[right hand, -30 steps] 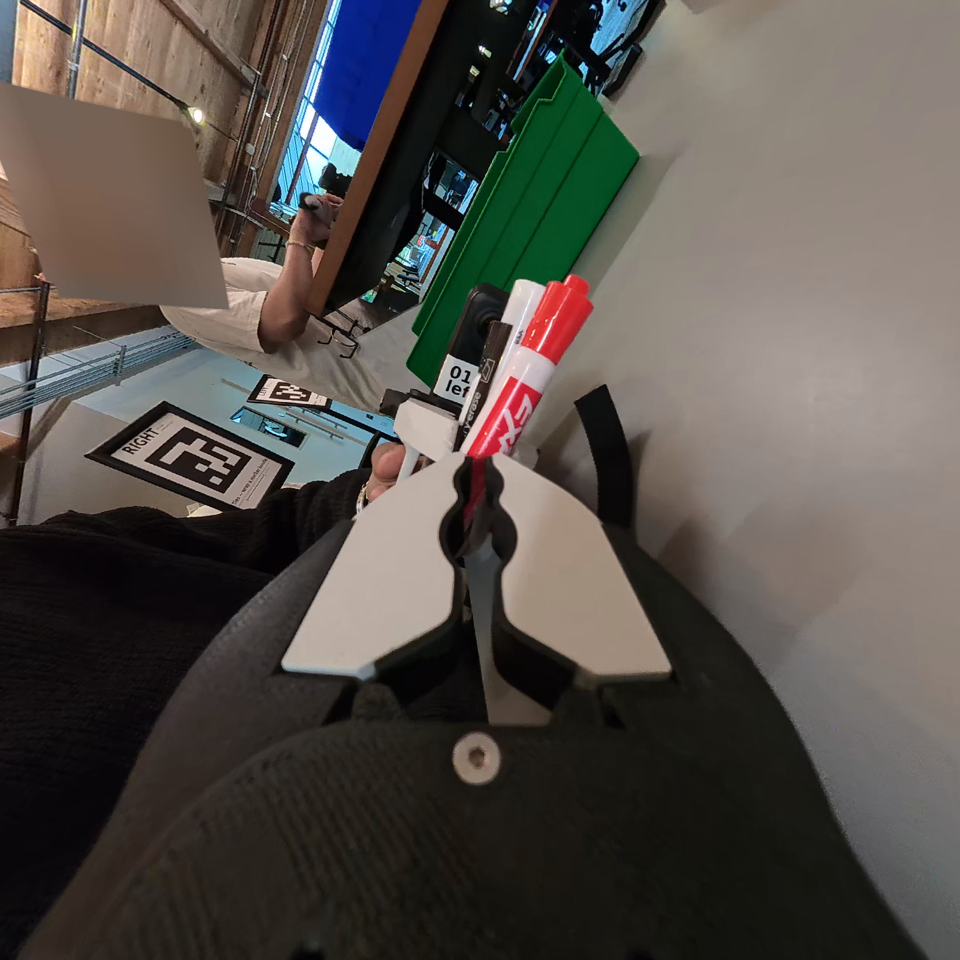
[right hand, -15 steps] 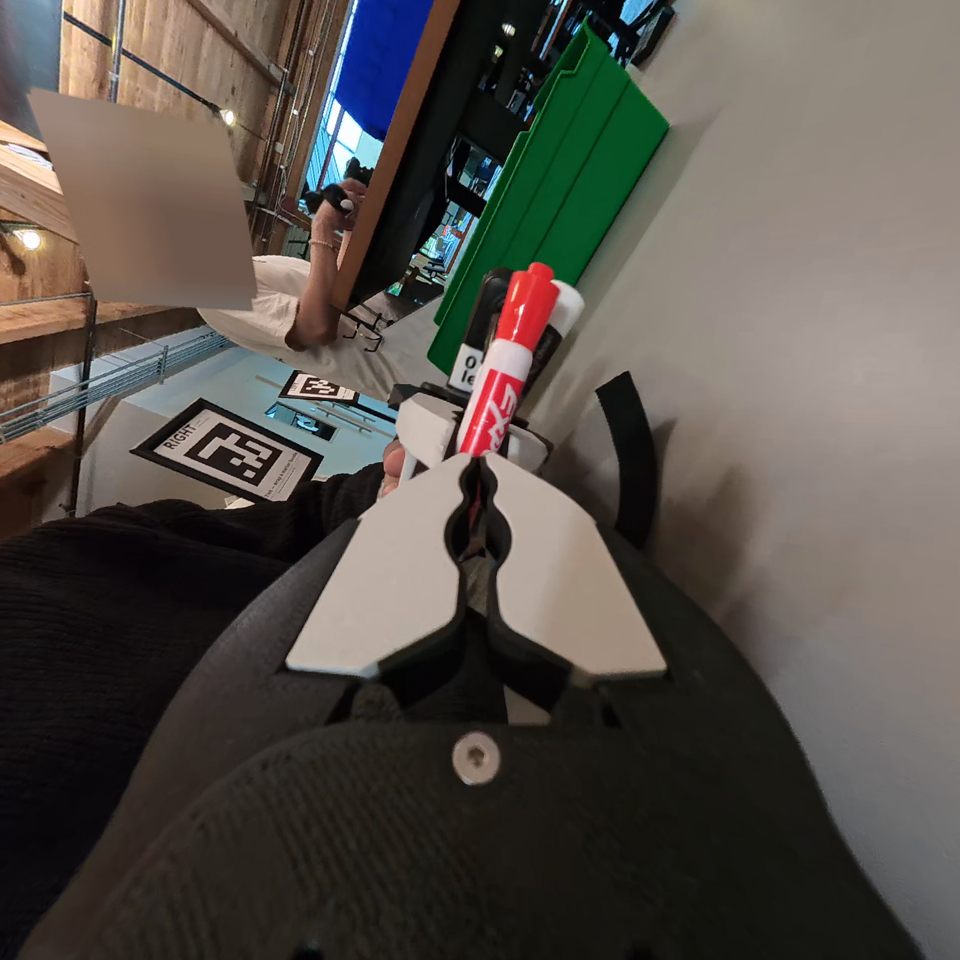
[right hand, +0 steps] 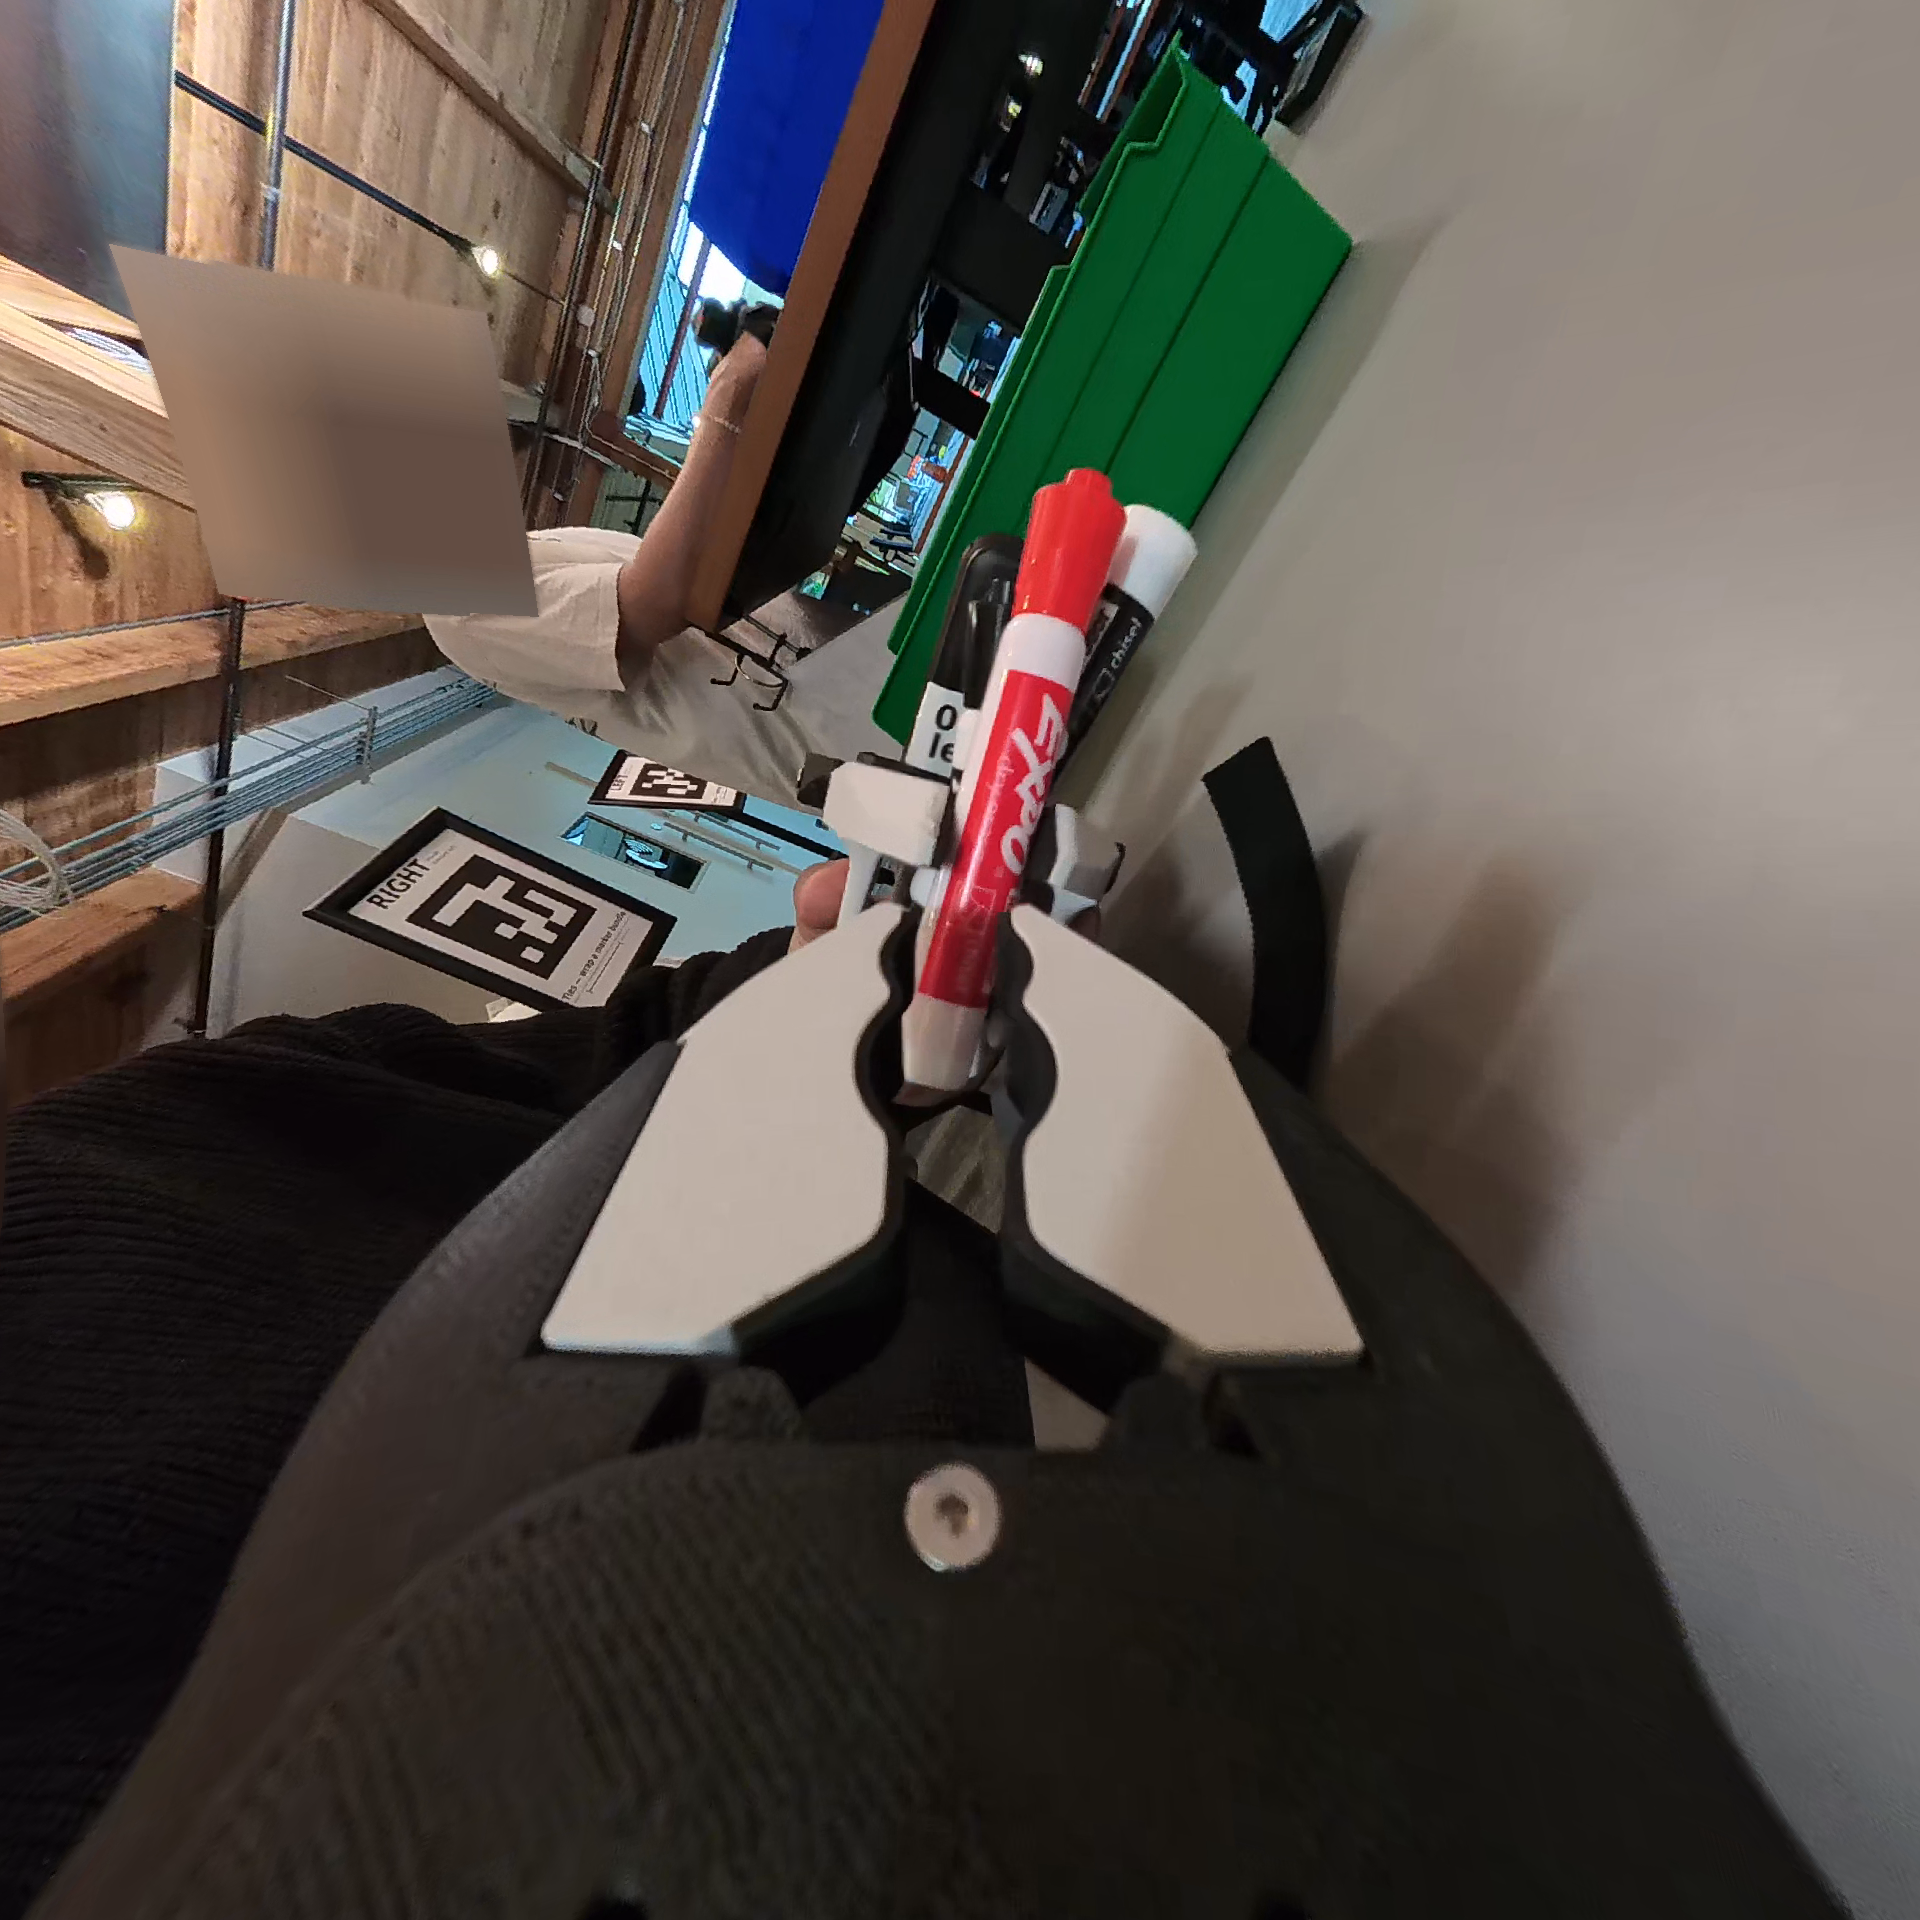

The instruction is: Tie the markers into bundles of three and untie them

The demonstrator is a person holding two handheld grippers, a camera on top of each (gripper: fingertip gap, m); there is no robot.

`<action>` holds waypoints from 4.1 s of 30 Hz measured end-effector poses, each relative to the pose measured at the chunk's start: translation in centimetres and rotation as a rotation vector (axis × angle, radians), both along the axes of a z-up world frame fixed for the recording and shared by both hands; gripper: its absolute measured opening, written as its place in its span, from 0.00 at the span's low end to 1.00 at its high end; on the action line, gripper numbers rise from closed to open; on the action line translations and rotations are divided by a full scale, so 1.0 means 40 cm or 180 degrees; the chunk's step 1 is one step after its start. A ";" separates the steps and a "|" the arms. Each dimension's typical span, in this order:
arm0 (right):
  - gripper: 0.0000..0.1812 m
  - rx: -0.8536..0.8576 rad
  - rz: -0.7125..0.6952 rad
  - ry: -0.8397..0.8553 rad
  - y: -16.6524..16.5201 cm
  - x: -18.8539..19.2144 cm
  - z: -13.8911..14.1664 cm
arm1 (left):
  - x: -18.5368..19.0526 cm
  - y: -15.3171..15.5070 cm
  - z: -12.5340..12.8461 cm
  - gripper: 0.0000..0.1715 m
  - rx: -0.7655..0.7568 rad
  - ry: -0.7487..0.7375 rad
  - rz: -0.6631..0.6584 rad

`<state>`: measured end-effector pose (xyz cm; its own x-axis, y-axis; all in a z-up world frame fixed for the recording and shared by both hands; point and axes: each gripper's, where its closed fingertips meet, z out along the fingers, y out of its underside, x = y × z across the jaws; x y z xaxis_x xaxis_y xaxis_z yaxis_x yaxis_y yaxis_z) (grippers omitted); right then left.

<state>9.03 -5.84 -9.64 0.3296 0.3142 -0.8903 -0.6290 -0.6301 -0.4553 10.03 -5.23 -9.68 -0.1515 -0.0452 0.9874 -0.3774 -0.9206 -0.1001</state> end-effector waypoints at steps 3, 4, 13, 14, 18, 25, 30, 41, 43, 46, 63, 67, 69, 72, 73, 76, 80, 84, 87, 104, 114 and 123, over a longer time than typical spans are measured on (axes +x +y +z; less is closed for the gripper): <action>0.09 -0.0038 0.0018 0.0008 -0.001 -0.004 -0.005 | 0.000 0.005 -0.005 0.12 -0.0031 0.0038 0.0029; 0.09 -0.0036 0.0016 -0.0002 -0.001 -0.005 -0.004 | 0.000 0.009 -0.007 0.12 -0.0036 0.0050 0.0049; 0.12 0.0128 -0.0052 -0.0703 -0.001 -0.037 -0.007 | -0.006 0.069 -0.007 0.12 -0.0068 0.0043 0.0379; 0.12 0.0172 -0.0040 -0.0701 -0.001 -0.045 -0.001 | -0.007 0.075 -0.007 0.12 -0.0065 0.0041 0.0415; 0.11 0.0390 -0.0169 -0.1073 0.008 -0.054 0.012 | -0.007 0.079 -0.011 0.12 -0.0076 0.0071 0.0439; 0.03 0.1030 -0.0457 -0.2681 0.017 -0.072 0.033 | -0.003 0.057 -0.016 0.12 -0.0105 0.0091 0.0359; 0.00 0.1107 -0.0333 -0.3257 0.020 -0.104 0.001 | -0.003 0.053 -0.017 0.12 -0.0100 0.0101 0.0346; 0.00 0.1102 -0.0319 -0.3761 0.020 -0.093 -0.023 | -0.005 0.063 -0.019 0.12 -0.0104 0.0116 0.0392; 0.00 0.1114 -0.0309 -0.3763 0.019 -0.093 -0.022 | -0.005 0.062 -0.019 0.12 -0.0094 0.0117 0.0391; 0.03 0.1166 -0.0303 -0.3726 0.017 -0.097 -0.015 | -0.006 0.065 -0.016 0.12 -0.0079 0.0106 0.0409; 0.18 0.0040 0.0038 -0.2841 -0.003 -0.159 -0.121 | -0.014 0.103 0.019 0.12 -0.0084 -0.0123 0.0675; 0.22 0.0103 0.0026 -0.2567 -0.001 -0.189 -0.102 | -0.014 0.098 0.024 0.12 -0.0072 -0.0164 0.0674; 0.22 0.0029 0.0031 -0.2342 -0.002 -0.192 -0.105 | -0.014 0.098 0.026 0.12 -0.0083 -0.0178 0.0685; 0.21 -0.0074 0.0035 -0.1983 -0.001 -0.193 -0.104 | -0.014 0.101 0.028 0.12 -0.0070 -0.0182 0.0693; 0.20 -0.0095 0.0035 -0.1865 0.000 -0.193 -0.102 | -0.015 0.101 0.028 0.12 -0.0070 -0.0183 0.0689; 0.16 -0.0131 0.0044 -0.1522 0.000 -0.194 -0.091 | -0.013 0.094 0.025 0.12 -0.0058 -0.0169 0.0658; 0.11 -0.0180 0.0102 -0.1147 -0.003 -0.197 -0.083 | -0.011 0.083 0.023 0.12 -0.0057 -0.0155 0.0608; 0.11 -0.0188 0.0156 -0.1055 -0.007 -0.195 -0.079 | -0.013 0.091 0.027 0.12 -0.0016 -0.0178 0.0636; 0.11 -0.0179 0.0250 -0.1105 -0.016 -0.199 -0.081 | -0.018 0.116 0.030 0.12 0.0010 -0.0193 0.0719; 0.11 -0.0188 0.0157 -0.0878 -0.015 -0.128 -0.063 | -0.081 0.344 0.030 0.12 0.0349 -0.0113 0.1449; 0.11 -0.0097 -0.0305 -0.0409 0.003 -0.005 -0.018 | -0.062 0.311 0.010 0.12 0.0555 0.0052 0.1242; 0.11 -0.0027 -0.0607 -0.0429 0.006 0.083 -0.001 | -0.050 0.283 -0.002 0.12 0.0651 0.0136 0.1065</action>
